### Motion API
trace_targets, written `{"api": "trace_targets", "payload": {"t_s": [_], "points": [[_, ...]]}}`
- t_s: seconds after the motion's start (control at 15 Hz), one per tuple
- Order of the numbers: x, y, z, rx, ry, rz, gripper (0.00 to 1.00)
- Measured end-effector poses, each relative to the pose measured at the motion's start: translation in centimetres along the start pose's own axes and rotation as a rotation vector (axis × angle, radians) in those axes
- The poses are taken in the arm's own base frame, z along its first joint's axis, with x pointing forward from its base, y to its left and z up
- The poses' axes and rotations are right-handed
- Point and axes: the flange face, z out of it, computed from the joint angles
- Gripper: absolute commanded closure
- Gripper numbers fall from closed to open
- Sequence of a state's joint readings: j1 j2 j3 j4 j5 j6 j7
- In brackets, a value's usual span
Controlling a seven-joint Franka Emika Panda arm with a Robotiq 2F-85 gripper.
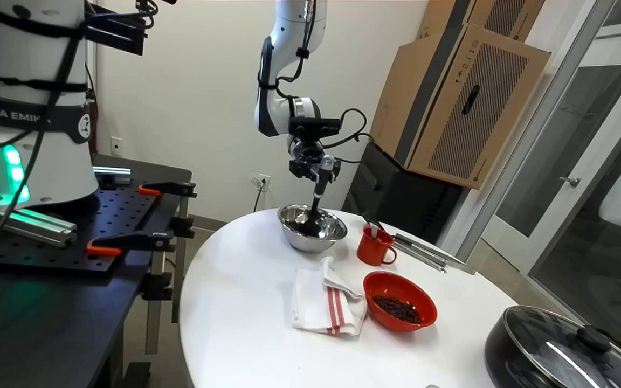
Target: Use the black ladle to stir the contents in the silver bowl
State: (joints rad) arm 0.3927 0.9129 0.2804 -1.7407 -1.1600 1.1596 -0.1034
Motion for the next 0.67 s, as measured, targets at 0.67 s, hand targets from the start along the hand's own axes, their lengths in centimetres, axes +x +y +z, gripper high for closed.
{"api": "trace_targets", "payload": {"t_s": [0.67], "points": [[-4.0, 3.3, 1.0, 0.032, -0.007, 0.067, 0.92]]}}
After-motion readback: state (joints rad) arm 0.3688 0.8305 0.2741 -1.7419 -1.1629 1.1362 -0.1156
